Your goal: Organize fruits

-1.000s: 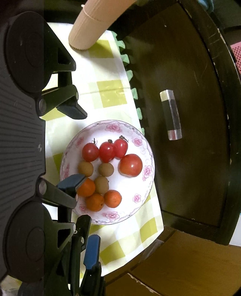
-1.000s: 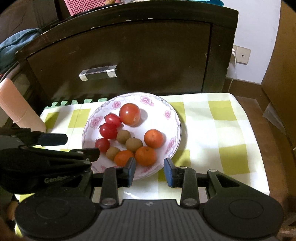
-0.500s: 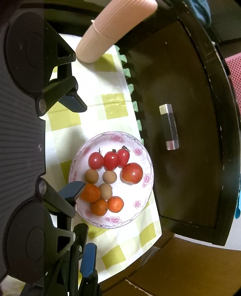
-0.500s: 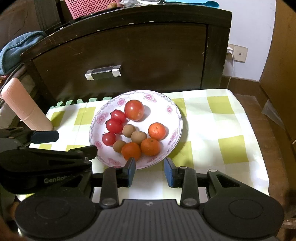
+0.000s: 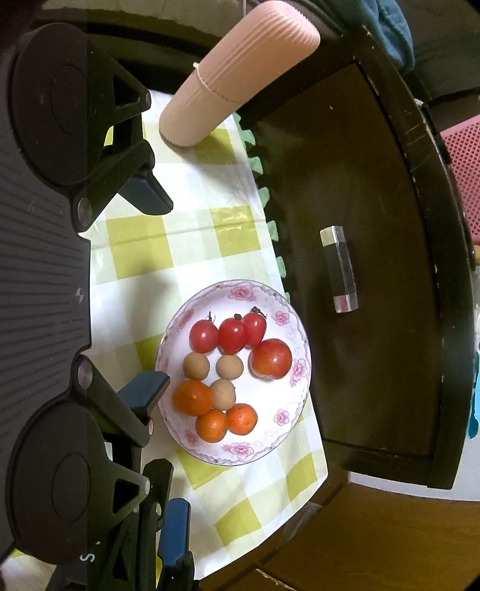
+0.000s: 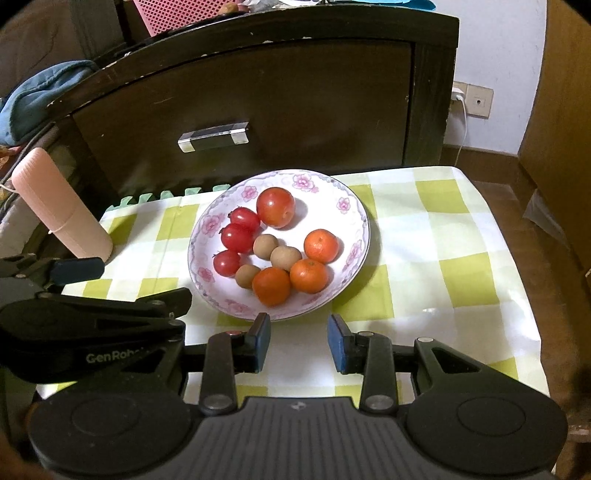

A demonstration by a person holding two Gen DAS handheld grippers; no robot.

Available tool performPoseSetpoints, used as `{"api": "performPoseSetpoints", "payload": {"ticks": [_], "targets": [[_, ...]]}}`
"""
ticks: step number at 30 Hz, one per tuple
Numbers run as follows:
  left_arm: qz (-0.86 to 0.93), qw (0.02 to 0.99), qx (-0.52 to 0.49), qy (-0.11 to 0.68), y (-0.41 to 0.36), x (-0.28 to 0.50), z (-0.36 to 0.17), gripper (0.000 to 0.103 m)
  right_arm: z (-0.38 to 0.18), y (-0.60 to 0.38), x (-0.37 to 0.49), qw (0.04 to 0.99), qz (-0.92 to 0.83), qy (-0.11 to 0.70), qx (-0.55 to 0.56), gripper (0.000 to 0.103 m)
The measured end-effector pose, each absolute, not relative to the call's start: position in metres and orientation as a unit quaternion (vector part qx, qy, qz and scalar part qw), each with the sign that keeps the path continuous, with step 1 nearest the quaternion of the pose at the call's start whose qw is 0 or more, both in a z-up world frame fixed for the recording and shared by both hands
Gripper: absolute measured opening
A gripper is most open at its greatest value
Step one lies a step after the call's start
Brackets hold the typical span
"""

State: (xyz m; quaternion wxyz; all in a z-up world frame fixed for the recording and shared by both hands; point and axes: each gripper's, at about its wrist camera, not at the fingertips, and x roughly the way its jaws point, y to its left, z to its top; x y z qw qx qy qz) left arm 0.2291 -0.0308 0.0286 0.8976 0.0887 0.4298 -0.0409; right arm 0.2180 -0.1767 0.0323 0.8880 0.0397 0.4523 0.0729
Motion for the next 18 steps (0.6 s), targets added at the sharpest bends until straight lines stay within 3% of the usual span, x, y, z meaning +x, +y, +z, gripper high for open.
{"api": "performPoseSetpoints", "payload": {"ticks": [13, 18], "targets": [[-0.042, 0.896, 0.072, 0.436, -0.027, 0.207, 0.027, 0.095, 0.033, -0.178, 0.195, 0.887, 0.070, 0.455, 0.050, 0.033], [-0.026, 0.900, 0.089, 0.427, -0.026, 0.192, 0.027, 0.103, 0.032, -0.176, 0.183, 0.885, 0.069, 0.458, 0.053, 0.033]]}}
